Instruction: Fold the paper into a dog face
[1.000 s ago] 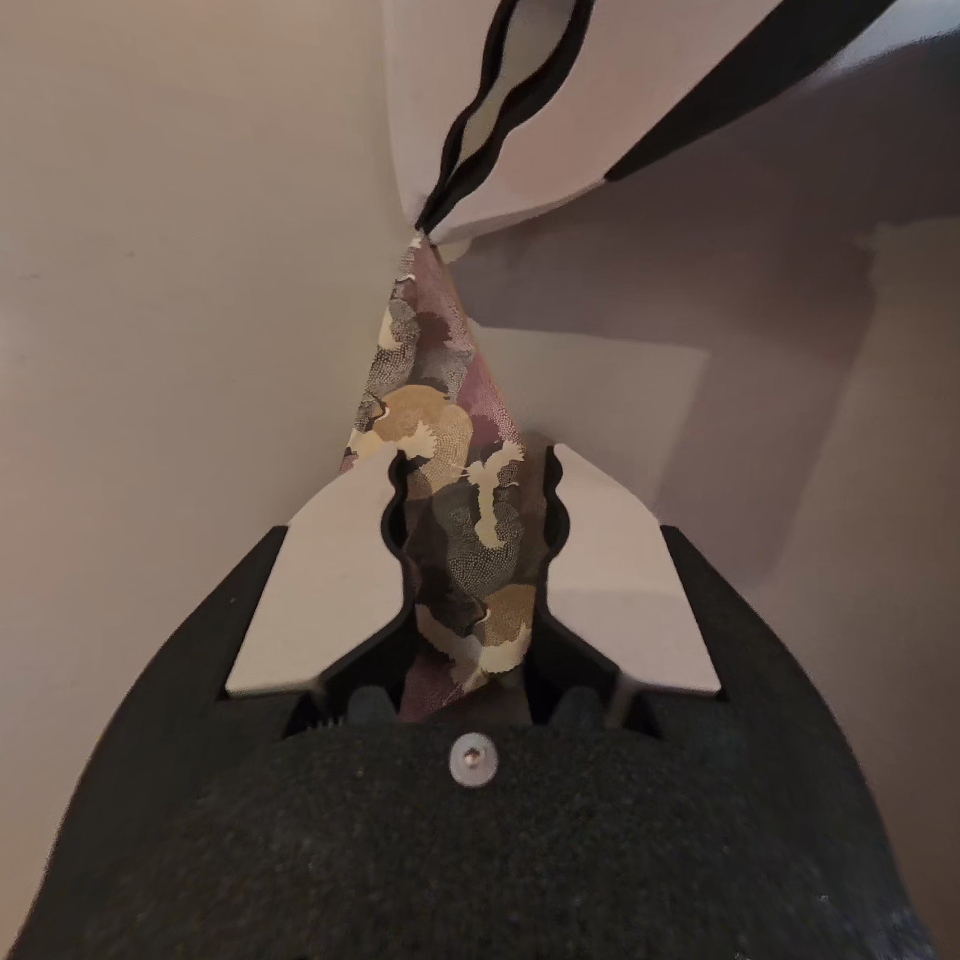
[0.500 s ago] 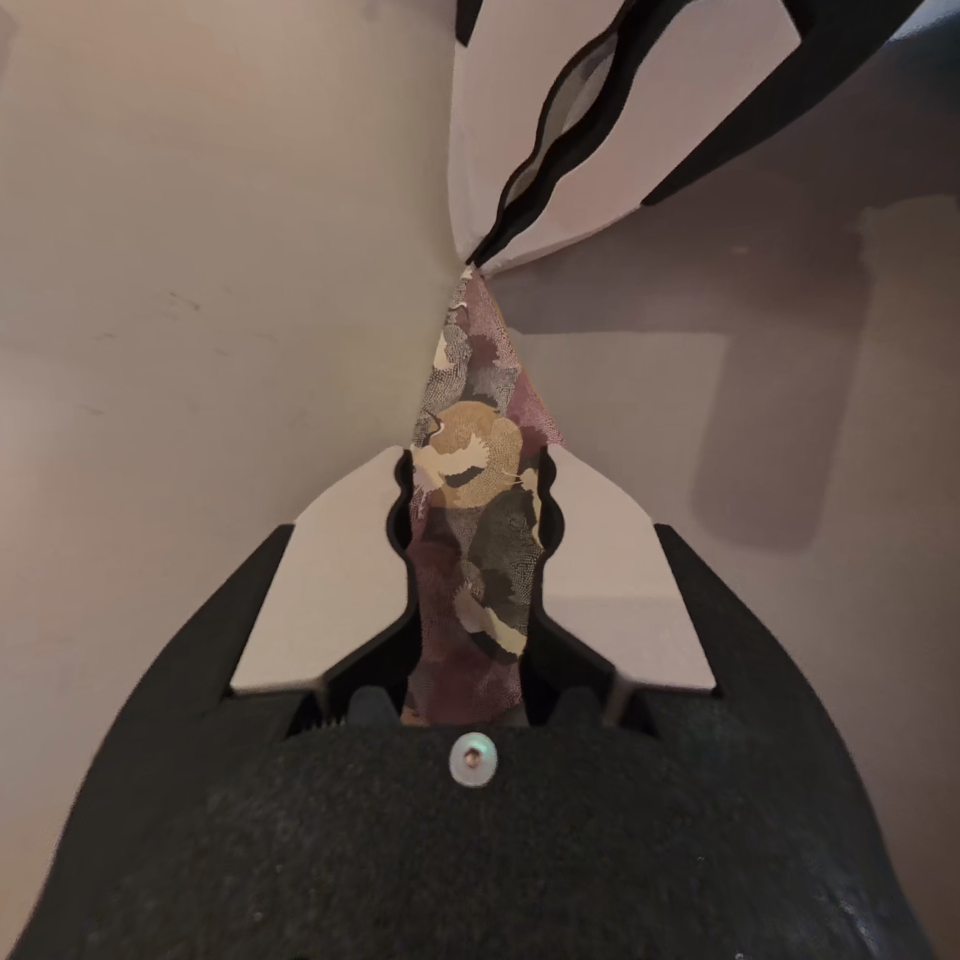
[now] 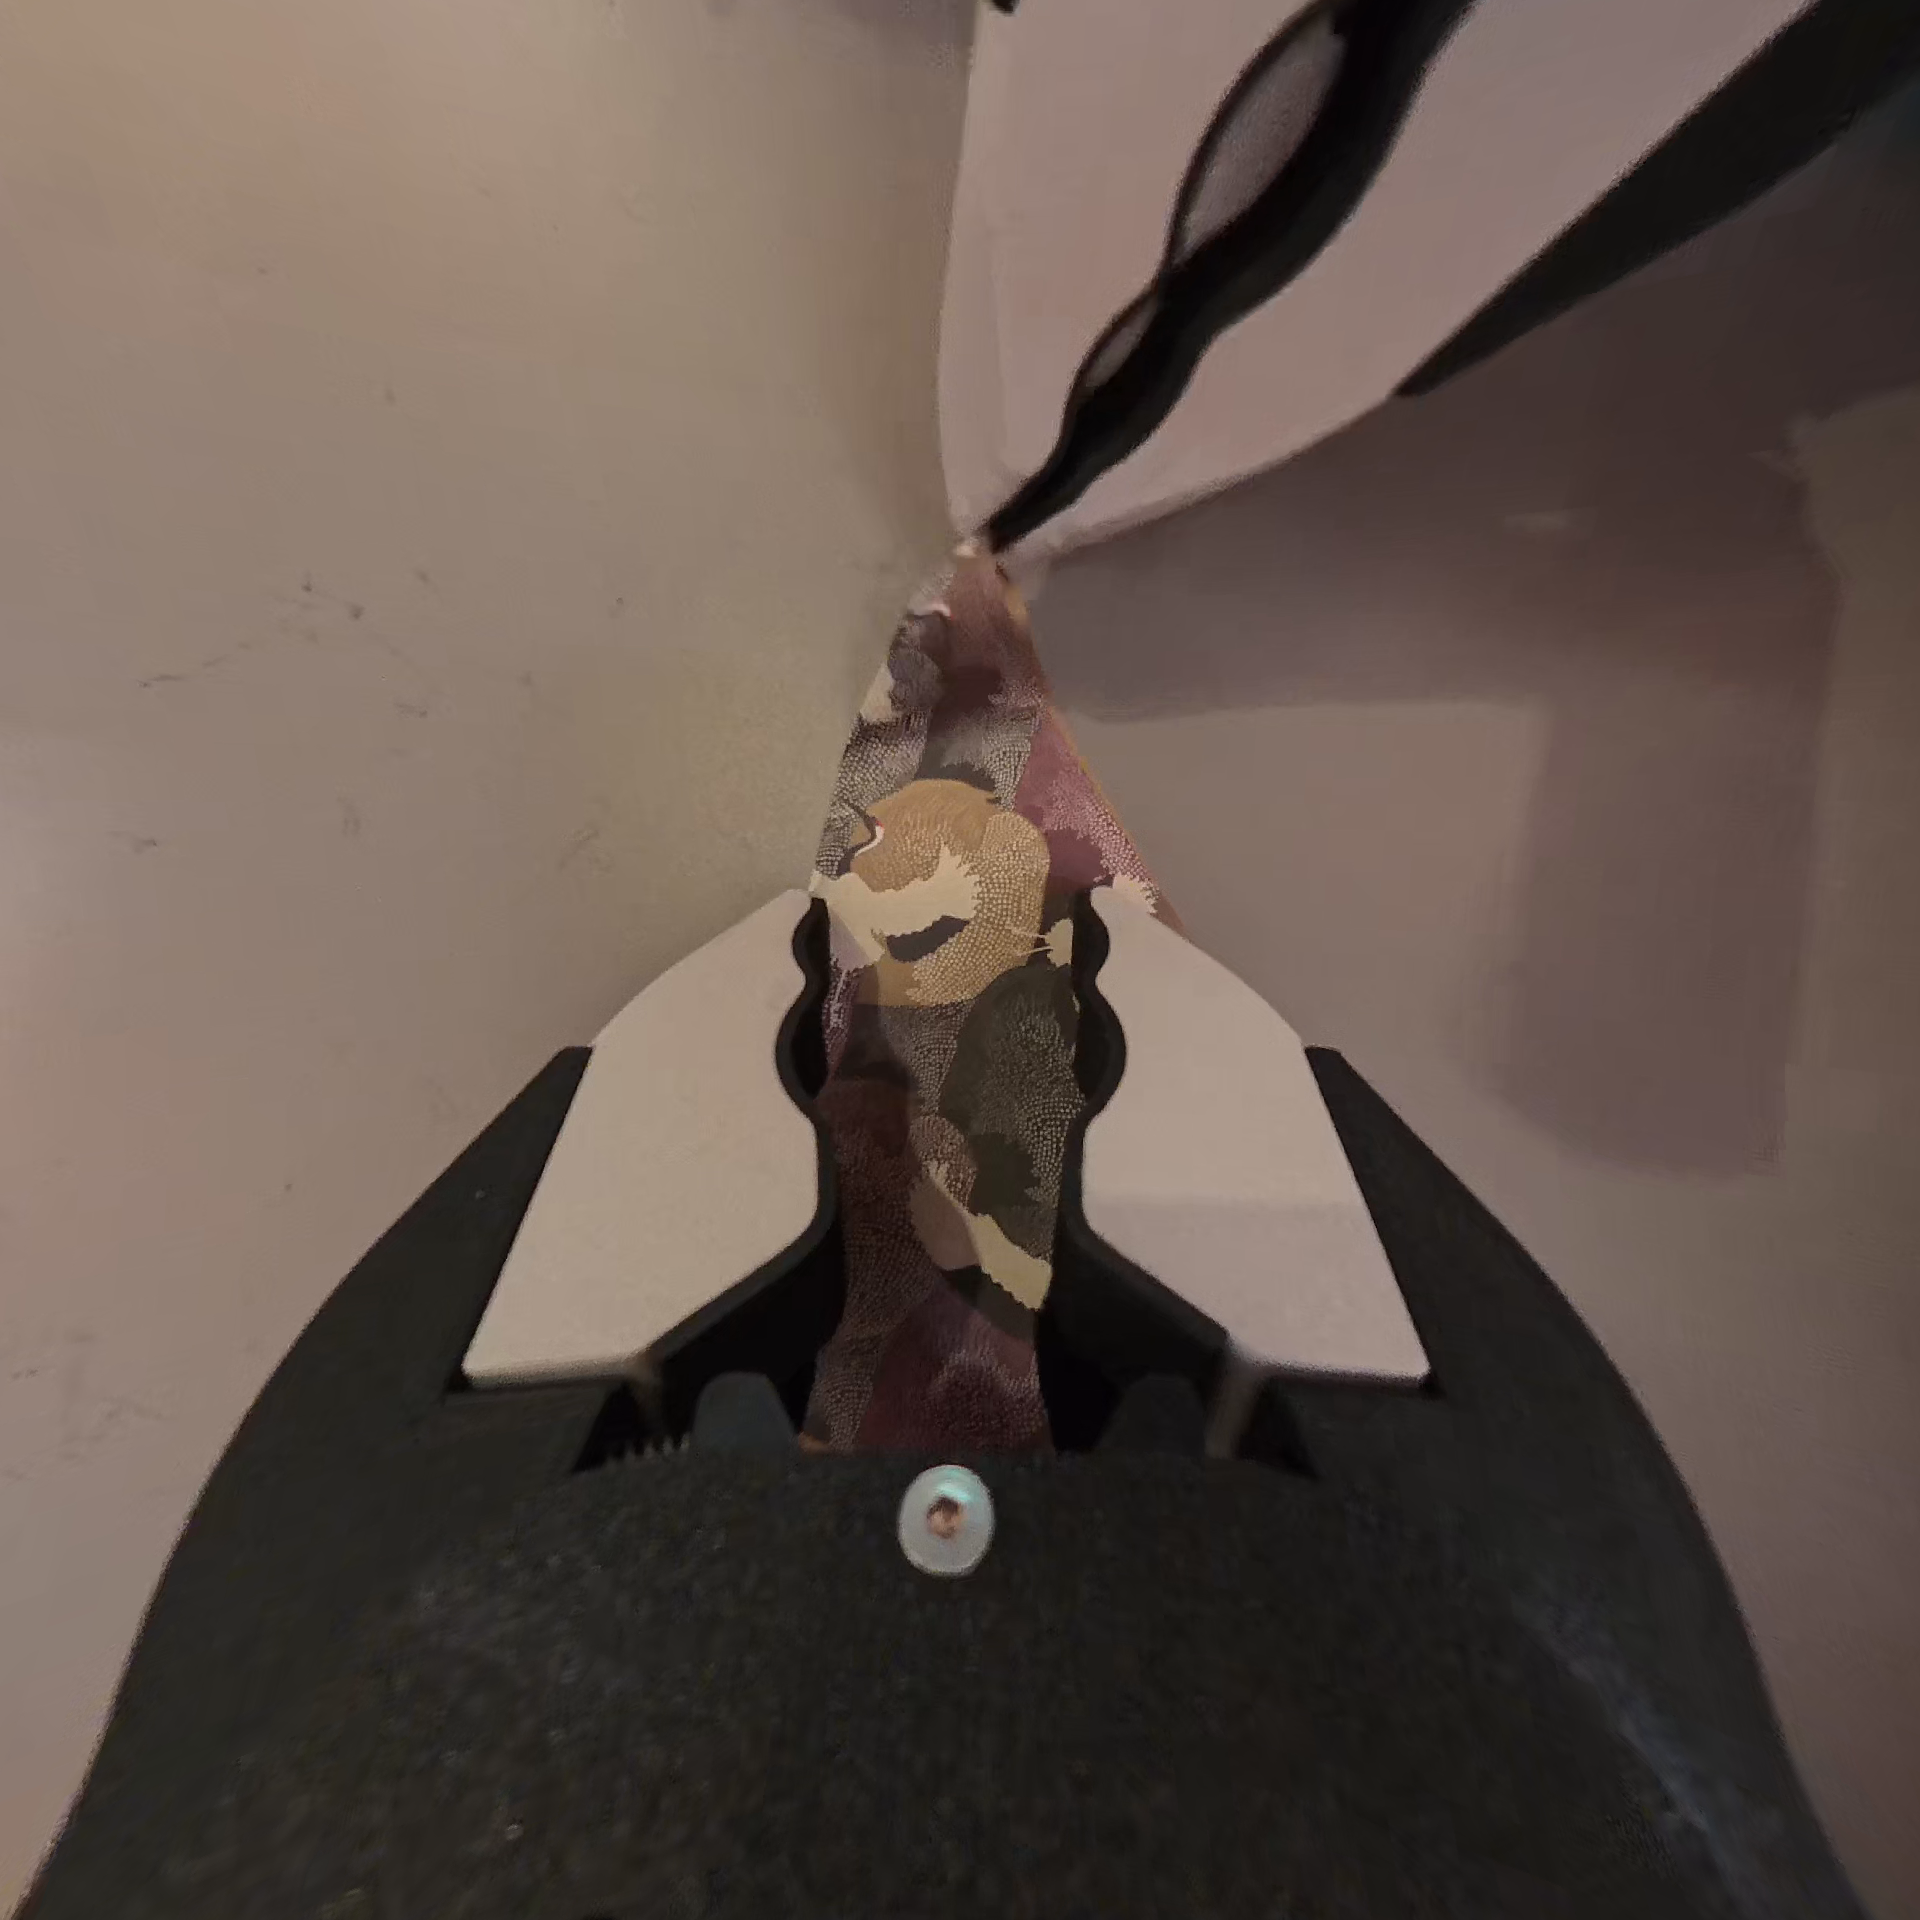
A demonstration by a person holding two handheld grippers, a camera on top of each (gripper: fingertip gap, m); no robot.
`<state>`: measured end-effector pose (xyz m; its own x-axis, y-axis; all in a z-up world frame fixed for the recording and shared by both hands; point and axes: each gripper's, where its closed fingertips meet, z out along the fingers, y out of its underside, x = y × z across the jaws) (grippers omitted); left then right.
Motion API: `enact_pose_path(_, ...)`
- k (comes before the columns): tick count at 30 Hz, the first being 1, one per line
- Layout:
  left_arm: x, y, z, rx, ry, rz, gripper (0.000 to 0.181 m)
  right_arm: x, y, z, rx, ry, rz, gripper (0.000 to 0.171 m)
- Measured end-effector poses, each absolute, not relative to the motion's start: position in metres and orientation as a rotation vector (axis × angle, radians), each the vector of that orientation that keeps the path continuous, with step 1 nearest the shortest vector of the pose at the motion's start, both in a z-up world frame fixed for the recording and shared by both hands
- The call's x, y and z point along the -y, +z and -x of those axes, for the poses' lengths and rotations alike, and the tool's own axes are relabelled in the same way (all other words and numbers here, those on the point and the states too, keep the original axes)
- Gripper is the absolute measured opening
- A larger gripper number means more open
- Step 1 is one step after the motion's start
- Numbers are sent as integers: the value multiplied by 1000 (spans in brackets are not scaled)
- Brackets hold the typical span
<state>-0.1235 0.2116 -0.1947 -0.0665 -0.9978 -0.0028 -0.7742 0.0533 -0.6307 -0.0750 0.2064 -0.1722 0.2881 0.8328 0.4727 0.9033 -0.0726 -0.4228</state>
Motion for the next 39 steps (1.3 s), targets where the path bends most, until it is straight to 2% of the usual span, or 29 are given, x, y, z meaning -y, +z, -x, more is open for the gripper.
enact_pose_path(7,-211,-195,123,-1877,-687,1764,44,-176,-179,104,1686,-159,1832,0)
enact_pose_path(18,-206,-194,119,-1844,-715,1746,44,-164,-195,105,1808,-176,1920,0)
enact_pose_path(26,-210,-194,118,-1812,-713,1755,28,-158,-197,105,1883,-88,2030,0)
enact_pose_path(39,-208,-192,117,-1761,-798,1857,28,-157,-197,105,1961,-197,2060,0)
